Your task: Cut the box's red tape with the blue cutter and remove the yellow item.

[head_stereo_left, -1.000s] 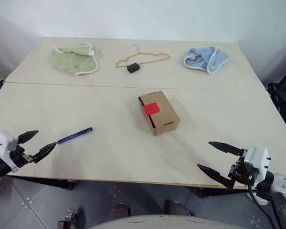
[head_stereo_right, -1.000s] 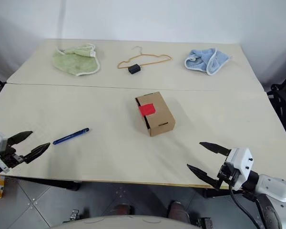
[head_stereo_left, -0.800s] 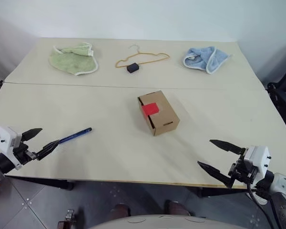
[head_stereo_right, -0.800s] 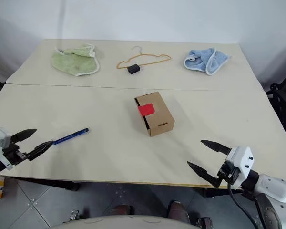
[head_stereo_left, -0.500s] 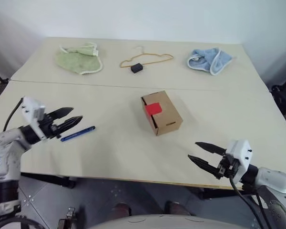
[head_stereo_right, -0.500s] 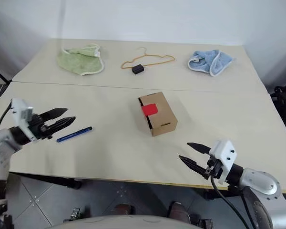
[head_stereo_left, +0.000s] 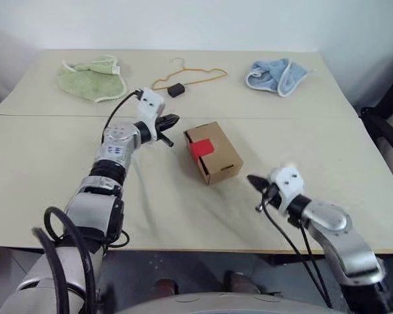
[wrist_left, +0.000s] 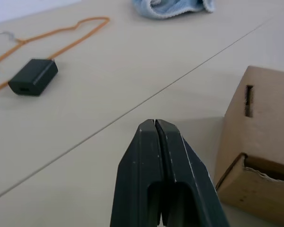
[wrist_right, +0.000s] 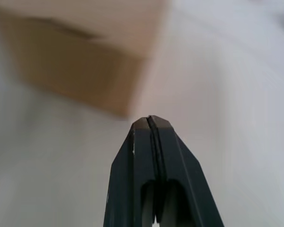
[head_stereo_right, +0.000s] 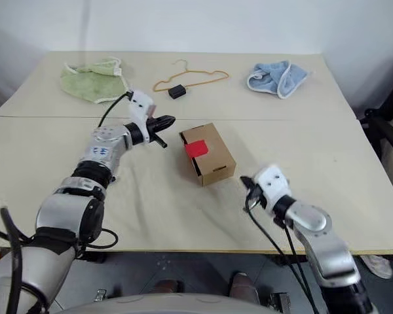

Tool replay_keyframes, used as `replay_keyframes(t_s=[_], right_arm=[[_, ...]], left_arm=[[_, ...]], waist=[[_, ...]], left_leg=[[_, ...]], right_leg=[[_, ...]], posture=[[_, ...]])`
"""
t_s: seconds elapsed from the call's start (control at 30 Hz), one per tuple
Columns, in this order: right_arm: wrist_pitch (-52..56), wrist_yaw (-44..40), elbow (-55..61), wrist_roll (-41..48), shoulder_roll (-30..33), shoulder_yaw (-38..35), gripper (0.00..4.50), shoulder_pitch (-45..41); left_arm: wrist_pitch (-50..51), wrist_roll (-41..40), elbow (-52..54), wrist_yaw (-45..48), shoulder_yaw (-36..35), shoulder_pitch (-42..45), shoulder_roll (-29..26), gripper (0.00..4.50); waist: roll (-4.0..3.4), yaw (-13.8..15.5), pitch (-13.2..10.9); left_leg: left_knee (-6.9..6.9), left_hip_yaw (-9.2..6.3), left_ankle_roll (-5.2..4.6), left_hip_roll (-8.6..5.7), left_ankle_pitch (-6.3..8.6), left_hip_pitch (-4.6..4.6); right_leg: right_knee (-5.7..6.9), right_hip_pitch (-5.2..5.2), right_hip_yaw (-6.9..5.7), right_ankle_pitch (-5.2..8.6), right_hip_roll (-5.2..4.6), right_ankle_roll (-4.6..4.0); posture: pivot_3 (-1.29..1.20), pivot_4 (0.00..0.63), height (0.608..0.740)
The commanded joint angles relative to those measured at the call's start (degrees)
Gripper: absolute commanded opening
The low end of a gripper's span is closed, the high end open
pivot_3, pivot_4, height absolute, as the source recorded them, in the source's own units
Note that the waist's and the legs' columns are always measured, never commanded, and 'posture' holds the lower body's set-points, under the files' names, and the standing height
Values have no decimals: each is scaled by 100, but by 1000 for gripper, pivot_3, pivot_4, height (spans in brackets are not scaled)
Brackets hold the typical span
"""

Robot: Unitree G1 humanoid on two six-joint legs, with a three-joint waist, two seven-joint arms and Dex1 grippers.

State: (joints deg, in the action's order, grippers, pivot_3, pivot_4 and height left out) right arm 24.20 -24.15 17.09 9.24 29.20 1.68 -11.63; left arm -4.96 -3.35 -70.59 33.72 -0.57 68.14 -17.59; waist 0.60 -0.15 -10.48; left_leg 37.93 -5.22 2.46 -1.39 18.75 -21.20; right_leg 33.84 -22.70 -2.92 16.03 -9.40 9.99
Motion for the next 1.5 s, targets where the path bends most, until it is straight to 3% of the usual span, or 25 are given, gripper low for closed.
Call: replay_keyframes(t_s=[0.03, 0.3, 0.53, 0.67, 0.87, 1.1, 1.2, 1.3, 1.5], right_arm=[[-163, 369, -435, -361, -286, 104, 0, -363], [-322, 233, -822, -429, -795, 346, 0, -847], [-344, 310, -1018, -539, -717, 42, 0, -887], [-634, 514, -1540, -674, -699, -149, 0, -1182], [-1196, 420, -2350, -796, -662, -245, 0, -1702], [-1659, -643, -2540, -303, 52, -631, 0, -1874], [-1322, -1084, -2211, -17, 424, -759, 0, -1662], [-265, -1853, -1392, 627, 1008, -900, 0, -1059], [2070, -2674, 438, 1920, 1947, -791, 0, 75]], left_arm=[[-149, 198, -183, -30, 20, 261, 152, 20], [-8, 223, -158, 1211, 36, 218, 358, 20], [265, 154, 392, 2707, 208, -271, 105, 20], [884, -68, 1805, 3646, 407, -1092, -175, 20], [2219, -449, 4370, 3963, 578, -2359, -652, 20], [3331, -1107, 6322, 3921, 337, -3055, -1164, 20], [3557, -1430, 6356, 3830, 110, -2899, -1253, 20], [3475, -1736, 5556, 3460, -384, -2151, -1098, 20], [1759, -687, 3185, 2392, 45, -976, -577, 20]], waist=[[0, 4, 0], [0, -6, 0], [-1, -15, 0], [-2, -79, 1], [-4, -150, 0], [-7, -114, -2], [-7, -105, -2], [-8, -32, -3], [-10, 55, -1]], left_leg=[[0, 0, 0, 0, 0, 0], [3, 2, 0, -1, 0, -4], [3, 2, 0, 0, 0, -2], [4, 5, 0, 0, 0, 4], [8, 3, 0, 2, 0, 4], [11, 0, 1, 3, 0, 0], [13, 1, 0, 3, 0, -1], [14, 2, 0, 4, 0, -1], [26, 8, -7, -1, 3, 6]], right_leg=[[0, -1, 0, 0, 0, 0], [-1, -1, 1, 0, 0, 1], [3, -1, 2, 0, 0, 1], [11, -1, 9, 0, 0, 0], [16, -2, 14, -1, 0, 0], [14, -2, 15, -1, -1, -1], [12, -1, 15, -1, -1, -1], [13, -1, 13, -2, 0, -2], [3, 16, 13, -9, -1, 6]], posture=[[0, 150, 740], [0, 150, 740], [0, 150, 740], [0, 150, 740], [0, 150, 740], [0, 150, 740], [0, 150, 740], [0, 150, 740], [0, 150, 740]])
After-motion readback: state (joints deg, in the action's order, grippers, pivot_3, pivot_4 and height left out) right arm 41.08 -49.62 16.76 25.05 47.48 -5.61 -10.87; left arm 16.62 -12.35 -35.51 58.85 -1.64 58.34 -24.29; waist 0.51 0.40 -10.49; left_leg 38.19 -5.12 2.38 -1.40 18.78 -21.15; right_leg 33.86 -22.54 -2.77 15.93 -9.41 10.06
